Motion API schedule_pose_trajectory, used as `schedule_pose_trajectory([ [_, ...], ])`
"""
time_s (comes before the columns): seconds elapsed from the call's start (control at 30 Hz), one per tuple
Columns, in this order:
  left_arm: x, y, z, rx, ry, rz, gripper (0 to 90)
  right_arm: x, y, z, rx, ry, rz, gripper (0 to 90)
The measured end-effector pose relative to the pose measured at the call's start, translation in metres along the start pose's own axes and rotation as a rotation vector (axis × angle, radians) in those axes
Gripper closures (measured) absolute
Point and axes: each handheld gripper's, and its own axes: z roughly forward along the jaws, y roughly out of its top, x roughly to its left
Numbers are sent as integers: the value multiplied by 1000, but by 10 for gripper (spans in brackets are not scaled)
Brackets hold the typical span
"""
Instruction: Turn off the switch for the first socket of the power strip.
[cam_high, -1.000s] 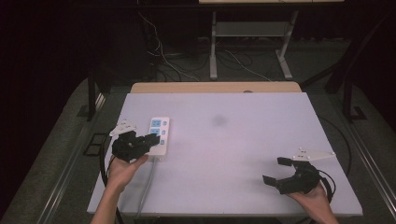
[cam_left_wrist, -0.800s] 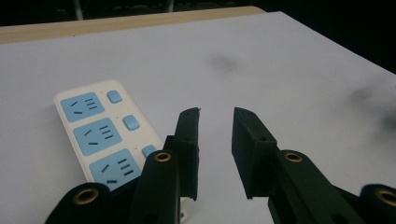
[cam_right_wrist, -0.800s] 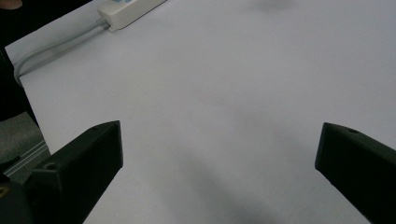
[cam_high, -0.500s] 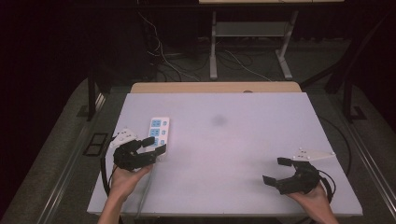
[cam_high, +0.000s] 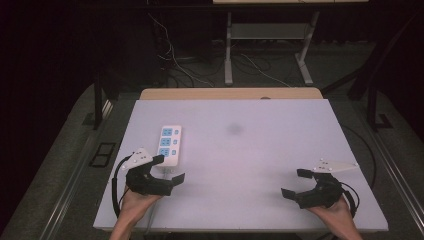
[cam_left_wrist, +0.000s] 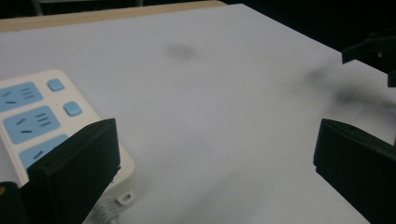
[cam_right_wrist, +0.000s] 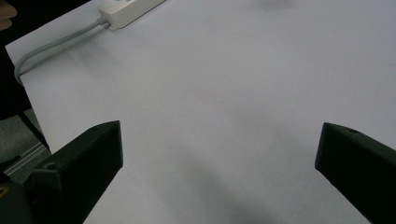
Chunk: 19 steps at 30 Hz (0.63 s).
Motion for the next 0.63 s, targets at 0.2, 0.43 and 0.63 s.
schedule_pose_trajectory([
  [0.2,-2,-16,3,8,-21,2,0,0,0,0,0,0,1,7],
  [0.43,-4,-27,12,30,-21,6,0,1,0,0,1,2,0,7],
  [0.63,-4,-29,18,50,-26,6,0,0,-1,0,0,3,1,7],
])
